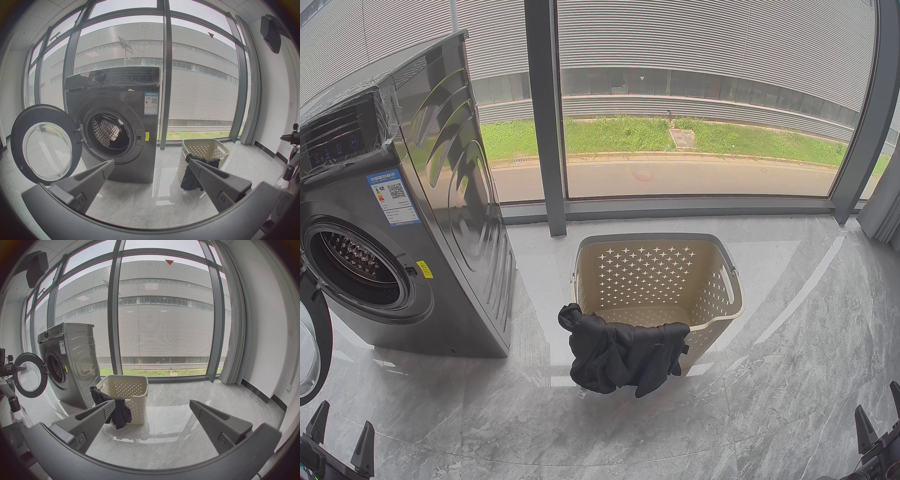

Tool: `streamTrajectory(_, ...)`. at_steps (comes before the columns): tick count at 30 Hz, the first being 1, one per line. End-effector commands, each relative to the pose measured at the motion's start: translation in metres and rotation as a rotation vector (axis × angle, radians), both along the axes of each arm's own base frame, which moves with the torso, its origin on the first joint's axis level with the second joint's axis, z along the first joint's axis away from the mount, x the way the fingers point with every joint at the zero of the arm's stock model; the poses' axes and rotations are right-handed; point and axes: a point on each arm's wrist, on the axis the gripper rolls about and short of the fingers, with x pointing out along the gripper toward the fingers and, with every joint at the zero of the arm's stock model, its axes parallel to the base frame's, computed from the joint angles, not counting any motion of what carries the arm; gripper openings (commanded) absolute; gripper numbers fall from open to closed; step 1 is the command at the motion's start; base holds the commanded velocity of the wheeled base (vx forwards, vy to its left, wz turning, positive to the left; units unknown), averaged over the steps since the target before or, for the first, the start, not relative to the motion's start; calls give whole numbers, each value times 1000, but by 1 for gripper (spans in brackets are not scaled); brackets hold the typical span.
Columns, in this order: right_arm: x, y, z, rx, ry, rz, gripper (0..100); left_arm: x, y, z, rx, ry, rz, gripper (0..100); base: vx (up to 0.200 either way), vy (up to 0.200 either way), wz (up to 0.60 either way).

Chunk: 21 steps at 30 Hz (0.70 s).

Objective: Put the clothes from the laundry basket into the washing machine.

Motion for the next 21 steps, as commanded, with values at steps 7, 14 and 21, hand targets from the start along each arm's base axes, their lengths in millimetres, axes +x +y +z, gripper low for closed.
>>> streamTrajectory(7, 0, 0, -5, 0, 6, 1, 100, 0, 0, -5, 1, 2, 2, 100, 0, 0, 0)
streamTrajectory(14, 0, 0, -5, 0, 6, 1, 100, 0, 0, -5, 1, 2, 2, 100, 0, 0, 0)
streamTrajectory(21, 0, 0, -5, 0, 6, 1, 100, 0, 0, -5, 1, 1, 3, 100, 0, 0, 0)
